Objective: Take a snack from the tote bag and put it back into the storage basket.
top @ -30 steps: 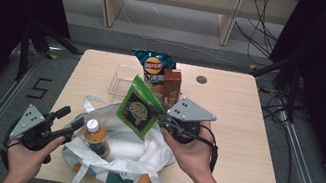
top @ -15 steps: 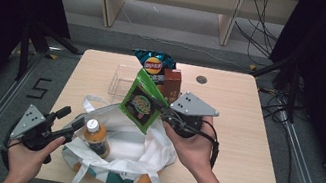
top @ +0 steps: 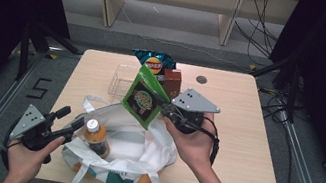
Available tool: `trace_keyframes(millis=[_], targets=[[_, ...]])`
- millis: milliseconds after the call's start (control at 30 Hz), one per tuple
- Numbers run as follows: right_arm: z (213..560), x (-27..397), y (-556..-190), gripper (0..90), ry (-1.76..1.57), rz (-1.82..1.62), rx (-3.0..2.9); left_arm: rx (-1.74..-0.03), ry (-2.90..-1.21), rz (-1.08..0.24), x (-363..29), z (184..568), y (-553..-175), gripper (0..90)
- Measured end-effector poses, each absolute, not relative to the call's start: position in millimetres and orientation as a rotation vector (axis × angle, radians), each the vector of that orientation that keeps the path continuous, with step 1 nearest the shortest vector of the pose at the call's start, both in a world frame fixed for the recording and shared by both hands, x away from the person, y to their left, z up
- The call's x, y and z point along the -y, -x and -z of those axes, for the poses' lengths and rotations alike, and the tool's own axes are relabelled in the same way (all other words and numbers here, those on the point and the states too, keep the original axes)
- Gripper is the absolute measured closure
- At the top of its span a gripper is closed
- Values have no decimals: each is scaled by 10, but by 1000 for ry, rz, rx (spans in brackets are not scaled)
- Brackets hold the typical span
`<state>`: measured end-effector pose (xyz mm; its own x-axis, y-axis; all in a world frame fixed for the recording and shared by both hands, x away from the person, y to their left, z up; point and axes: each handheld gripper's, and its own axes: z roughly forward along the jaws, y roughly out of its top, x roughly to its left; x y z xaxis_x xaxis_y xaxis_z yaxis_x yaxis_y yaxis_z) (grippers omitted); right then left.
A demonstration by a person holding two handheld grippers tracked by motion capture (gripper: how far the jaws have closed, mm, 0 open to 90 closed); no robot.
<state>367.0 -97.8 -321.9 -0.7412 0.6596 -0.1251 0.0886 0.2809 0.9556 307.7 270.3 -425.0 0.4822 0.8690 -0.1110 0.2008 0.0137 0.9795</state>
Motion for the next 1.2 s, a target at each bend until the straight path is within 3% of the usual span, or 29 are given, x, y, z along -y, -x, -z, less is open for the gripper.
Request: trace_keyframes(millis=[1200], targets=[[3132,934,-3822,871,-689,-1482,-1986,-979,-1494,-679,-2705,4247,-3073,337]])
